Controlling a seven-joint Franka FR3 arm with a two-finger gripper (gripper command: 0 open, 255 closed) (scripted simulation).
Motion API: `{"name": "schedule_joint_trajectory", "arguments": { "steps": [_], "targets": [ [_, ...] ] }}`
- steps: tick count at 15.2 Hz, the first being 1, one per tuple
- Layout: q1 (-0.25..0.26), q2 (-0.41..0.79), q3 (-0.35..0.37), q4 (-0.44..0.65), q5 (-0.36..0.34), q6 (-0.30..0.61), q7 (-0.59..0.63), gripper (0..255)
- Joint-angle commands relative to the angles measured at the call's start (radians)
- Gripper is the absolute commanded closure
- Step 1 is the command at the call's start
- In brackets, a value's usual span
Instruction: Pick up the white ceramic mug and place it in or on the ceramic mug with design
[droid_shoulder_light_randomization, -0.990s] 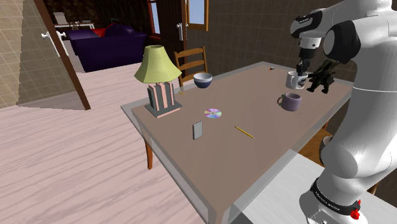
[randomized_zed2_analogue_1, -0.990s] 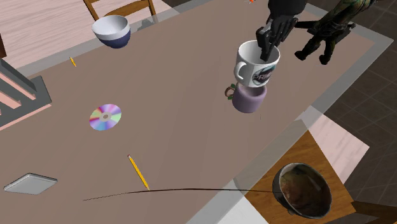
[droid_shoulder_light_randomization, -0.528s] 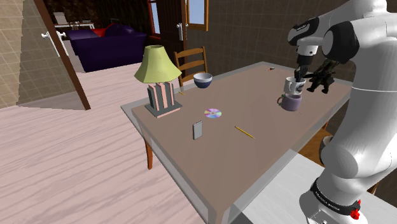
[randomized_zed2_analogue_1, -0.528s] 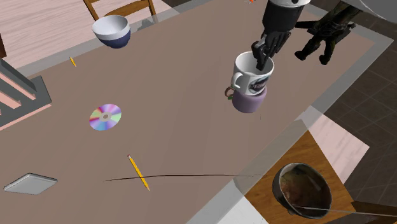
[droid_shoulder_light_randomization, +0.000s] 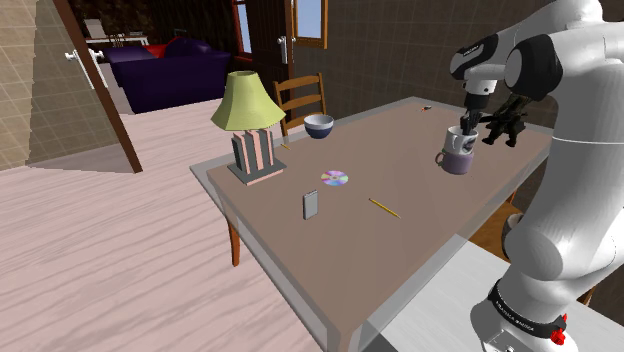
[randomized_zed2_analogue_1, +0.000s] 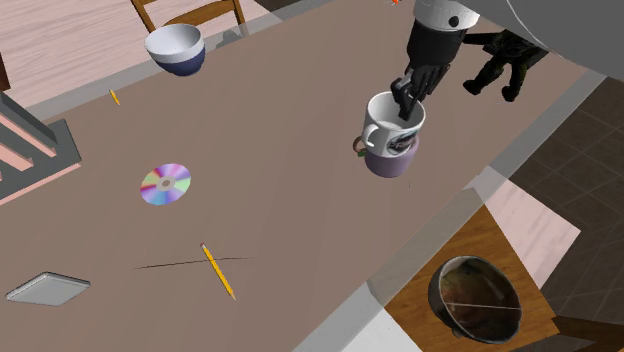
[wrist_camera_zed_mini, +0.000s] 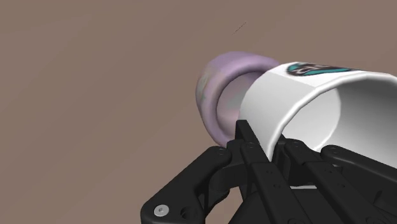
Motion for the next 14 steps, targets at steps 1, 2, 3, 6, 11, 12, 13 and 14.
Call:
{"name": "schedule_joint_trajectory", "arguments": {
  "steps": [1, 2, 3, 6, 11, 12, 13, 14],
  "targets": [
    [-0.001, 0.002, 0.0, -0.002, 0.0, 0.001, 0.0, 255],
    [-0.001, 0.002, 0.0, -0.002, 0.0, 0.001, 0.0, 255],
    [-0.001, 0.002, 0.0, -0.002, 0.0, 0.001, 0.0, 255],
    [-0.001, 0.003, 0.0, 0.0, 0.0, 0.001, -0.001, 0],
    [-0.002, -0.001, -0.002, 0.028, -0.003, -0.031, 0.002, 0],
    [-0.003, -0.003, -0.003, 0.06, -0.005, -0.064, 0.004, 0],
    [-0.006, -0.003, -0.004, 0.094, -0.006, -0.098, 0.005, 0],
    [-0.008, -0.002, -0.005, 0.122, -0.006, -0.125, 0.005, 0]
  ]
}}
